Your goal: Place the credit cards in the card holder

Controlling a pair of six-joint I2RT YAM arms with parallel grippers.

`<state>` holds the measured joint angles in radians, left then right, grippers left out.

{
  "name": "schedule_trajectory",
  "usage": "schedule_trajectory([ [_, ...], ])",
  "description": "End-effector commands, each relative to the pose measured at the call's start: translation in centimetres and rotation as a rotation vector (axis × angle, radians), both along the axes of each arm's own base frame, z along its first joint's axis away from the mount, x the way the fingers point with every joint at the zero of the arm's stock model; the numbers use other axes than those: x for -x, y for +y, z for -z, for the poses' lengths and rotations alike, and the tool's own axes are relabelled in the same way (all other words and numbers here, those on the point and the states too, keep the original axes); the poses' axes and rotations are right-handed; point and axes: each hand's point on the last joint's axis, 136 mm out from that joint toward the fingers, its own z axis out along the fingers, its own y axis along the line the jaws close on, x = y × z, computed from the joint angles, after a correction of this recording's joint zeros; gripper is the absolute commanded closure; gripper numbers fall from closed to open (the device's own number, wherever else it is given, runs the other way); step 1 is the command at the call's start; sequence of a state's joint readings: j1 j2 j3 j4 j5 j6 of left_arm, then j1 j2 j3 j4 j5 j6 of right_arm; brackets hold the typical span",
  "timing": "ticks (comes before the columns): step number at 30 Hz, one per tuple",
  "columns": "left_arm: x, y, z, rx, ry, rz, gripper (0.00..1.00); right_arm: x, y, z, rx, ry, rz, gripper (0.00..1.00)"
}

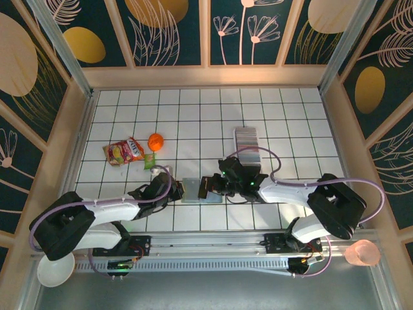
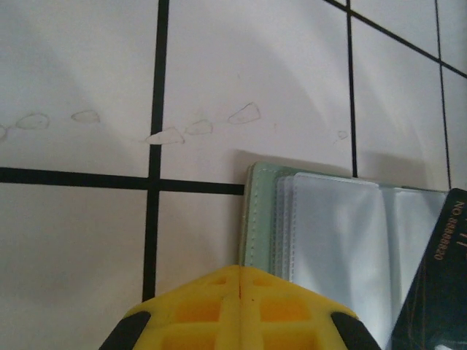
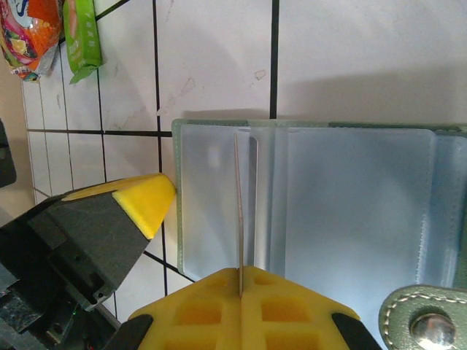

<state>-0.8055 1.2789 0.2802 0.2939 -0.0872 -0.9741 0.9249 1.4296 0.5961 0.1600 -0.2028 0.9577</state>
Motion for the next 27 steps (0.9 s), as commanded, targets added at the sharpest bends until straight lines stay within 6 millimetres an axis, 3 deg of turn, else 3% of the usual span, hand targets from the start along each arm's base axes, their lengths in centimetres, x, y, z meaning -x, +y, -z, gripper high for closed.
schedule_trajectory([
  [1,0.3,0.1,0.6,-0.004,0.011,0.001,1.00,0.3,-0.3,0.3,0.000,0.003,0.016,1.00],
  [8,0.5,-0.2,0.9,-0.001,0.028,0.017,1.00,0.6,-0.5,1.1,0.016,0.032,0.019,1.00],
  [19,0.9,-0.2,1.5,-0.006,0.046,0.028,1.00,1.4,0.7,1.2,-0.028,0.072,-0.013,1.00],
  [27,1.1,-0.1,1.6,-0.002,0.052,0.025,1.00,1.4,-0.5,2.7,0.038,0.118,0.046,1.00],
])
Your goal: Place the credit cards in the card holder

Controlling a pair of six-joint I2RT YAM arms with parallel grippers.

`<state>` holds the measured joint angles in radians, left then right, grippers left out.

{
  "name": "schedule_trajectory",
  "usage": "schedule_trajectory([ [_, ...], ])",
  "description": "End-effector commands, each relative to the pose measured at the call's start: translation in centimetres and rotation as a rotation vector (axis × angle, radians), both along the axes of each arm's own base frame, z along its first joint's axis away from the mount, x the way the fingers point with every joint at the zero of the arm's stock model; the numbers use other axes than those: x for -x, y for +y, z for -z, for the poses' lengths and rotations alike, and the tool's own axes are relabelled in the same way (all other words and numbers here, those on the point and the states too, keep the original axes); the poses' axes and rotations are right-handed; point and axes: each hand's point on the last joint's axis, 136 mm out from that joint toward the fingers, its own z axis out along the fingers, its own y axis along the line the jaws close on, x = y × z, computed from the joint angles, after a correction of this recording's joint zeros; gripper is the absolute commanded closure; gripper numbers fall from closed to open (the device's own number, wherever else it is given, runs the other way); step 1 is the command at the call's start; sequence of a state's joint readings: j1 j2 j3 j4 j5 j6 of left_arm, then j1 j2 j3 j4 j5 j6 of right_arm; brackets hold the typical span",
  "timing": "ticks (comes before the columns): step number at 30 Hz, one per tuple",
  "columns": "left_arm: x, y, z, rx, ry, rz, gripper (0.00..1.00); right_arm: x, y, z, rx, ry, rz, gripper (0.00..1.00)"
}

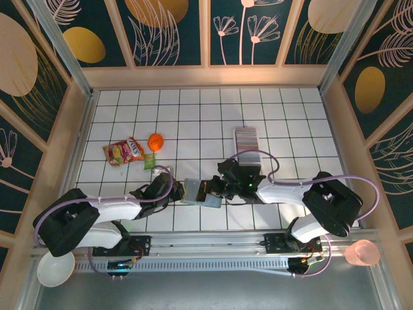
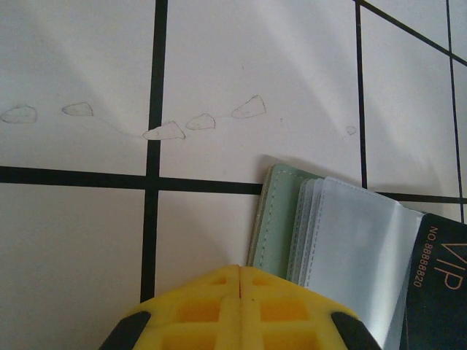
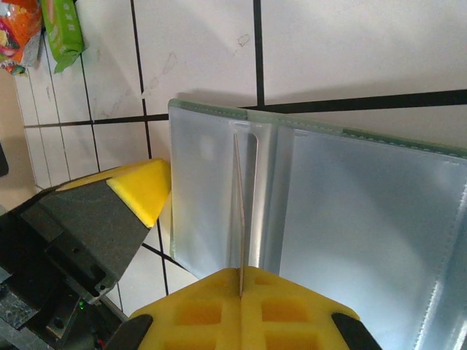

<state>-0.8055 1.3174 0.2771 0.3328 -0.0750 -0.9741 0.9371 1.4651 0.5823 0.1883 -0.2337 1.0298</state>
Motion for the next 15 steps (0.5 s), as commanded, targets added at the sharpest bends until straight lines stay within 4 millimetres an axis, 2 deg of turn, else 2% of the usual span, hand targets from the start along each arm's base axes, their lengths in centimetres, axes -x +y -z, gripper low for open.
schedule_trajectory([
  [1,1.1,0.2,1.1,-0.006,0.045,0.016,1.00,0.6,-1.1,1.8,0.059,0.048,0.037,1.00],
  [10,1.3,0.2,1.1,0.004,0.048,0.019,1.00,1.1,-0.8,2.9,0.062,0.085,0.015,1.00],
  [15,1.4,0.5,1.0,0.003,0.042,0.011,1.00,0.9,-1.4,3.0,0.077,0.078,0.030,1.00],
])
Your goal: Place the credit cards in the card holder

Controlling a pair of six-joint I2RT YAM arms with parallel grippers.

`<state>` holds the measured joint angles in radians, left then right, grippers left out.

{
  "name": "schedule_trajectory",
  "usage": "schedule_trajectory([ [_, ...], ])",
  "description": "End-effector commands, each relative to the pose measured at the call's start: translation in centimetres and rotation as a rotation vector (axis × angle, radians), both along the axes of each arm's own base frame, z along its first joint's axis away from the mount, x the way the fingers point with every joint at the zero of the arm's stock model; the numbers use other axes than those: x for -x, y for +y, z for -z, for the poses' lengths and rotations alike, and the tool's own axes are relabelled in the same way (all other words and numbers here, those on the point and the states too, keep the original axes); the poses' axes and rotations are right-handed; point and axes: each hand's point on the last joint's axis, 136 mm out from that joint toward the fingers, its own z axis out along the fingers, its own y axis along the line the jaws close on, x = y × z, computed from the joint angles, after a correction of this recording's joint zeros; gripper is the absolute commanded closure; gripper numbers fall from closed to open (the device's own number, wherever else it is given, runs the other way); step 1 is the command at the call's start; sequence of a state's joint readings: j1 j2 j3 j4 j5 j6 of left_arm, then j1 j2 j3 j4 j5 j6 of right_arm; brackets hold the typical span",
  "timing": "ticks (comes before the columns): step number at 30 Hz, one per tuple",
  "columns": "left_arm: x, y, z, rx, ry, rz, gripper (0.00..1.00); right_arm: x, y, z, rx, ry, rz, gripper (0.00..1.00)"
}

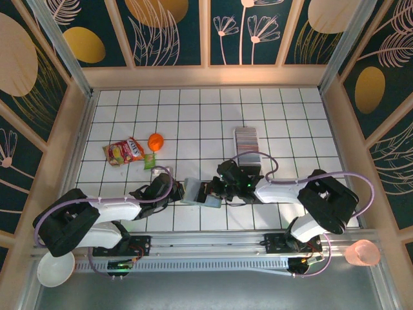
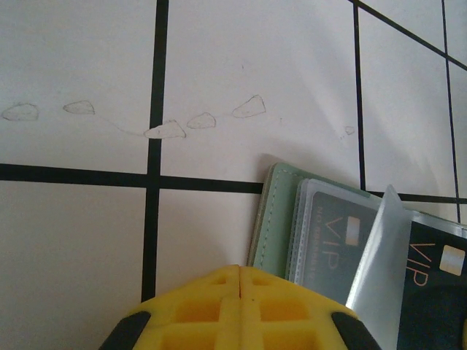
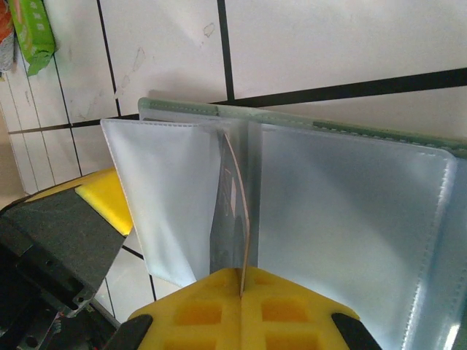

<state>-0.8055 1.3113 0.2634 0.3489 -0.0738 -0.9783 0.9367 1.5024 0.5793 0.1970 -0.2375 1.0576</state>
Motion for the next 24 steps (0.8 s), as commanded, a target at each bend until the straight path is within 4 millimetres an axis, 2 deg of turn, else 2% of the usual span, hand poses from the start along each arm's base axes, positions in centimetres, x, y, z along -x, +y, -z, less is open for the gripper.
schedule_trajectory([
  [1,1.3,0.5,1.0,-0.006,0.043,0.012,1.00,0.7,-1.2,1.6,0.050,0.038,0.007,1.00],
  [10,1.4,0.8,0.9,-0.008,0.041,0.004,1.00,0.5,0.2,0.7,-0.002,0.003,-0.052,1.00],
  [18,0.8,1.0,0.1,-0.013,0.013,-0.018,1.00,0.1,0.2,0.2,-0.007,-0.030,-0.060,1.00],
  [24,0.2,1.2,-1.3,0.001,-0.027,-0.049,1.00,-0.4,-0.1,-0.1,-0.005,-0.055,-0.054,1.00],
])
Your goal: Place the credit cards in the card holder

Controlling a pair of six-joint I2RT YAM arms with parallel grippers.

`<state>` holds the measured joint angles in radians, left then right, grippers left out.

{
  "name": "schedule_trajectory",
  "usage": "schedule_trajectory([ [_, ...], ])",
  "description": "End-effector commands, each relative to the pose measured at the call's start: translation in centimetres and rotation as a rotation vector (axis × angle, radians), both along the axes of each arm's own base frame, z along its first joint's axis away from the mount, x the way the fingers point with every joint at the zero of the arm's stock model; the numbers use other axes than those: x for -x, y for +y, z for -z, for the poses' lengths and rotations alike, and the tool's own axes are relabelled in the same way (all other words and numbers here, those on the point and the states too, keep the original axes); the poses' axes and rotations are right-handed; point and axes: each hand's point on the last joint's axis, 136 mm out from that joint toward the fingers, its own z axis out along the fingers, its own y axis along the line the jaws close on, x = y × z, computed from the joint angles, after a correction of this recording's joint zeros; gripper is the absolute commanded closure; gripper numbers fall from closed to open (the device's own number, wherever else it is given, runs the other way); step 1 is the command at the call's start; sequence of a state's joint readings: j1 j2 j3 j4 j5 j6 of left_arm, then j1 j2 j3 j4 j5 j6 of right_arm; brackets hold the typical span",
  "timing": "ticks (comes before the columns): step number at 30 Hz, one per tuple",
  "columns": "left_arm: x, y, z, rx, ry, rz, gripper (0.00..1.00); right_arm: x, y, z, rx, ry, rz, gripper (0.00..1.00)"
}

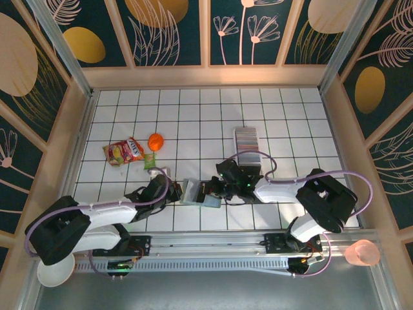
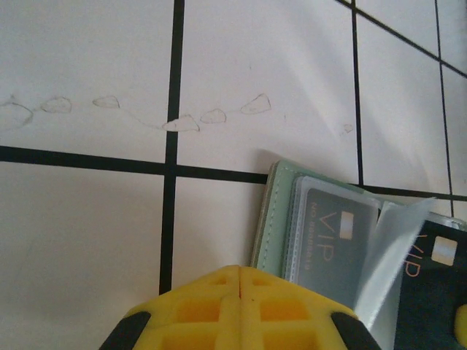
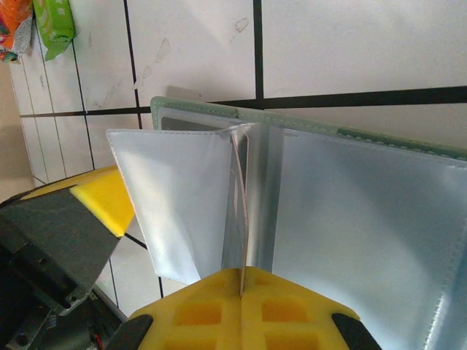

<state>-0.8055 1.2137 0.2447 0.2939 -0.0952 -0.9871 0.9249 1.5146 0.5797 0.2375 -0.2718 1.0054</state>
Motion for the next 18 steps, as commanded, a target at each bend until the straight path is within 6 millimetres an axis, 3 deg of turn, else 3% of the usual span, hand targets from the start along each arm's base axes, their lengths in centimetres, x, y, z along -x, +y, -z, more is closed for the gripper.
schedule_trajectory([
  [1,0.0,0.5,-0.3,-0.009,-0.004,-0.029,1.00,-0.2,-0.7,0.2,0.017,-0.023,-0.008,1.00],
  [6,-0.1,0.0,-0.5,0.006,0.000,-0.018,1.00,-0.2,-0.2,-0.3,-0.034,-0.024,-0.040,1.00],
  [18,-0.1,-1.0,-0.1,0.011,0.016,0.022,1.00,0.8,-0.4,0.6,-0.036,0.040,-0.081,1.00],
])
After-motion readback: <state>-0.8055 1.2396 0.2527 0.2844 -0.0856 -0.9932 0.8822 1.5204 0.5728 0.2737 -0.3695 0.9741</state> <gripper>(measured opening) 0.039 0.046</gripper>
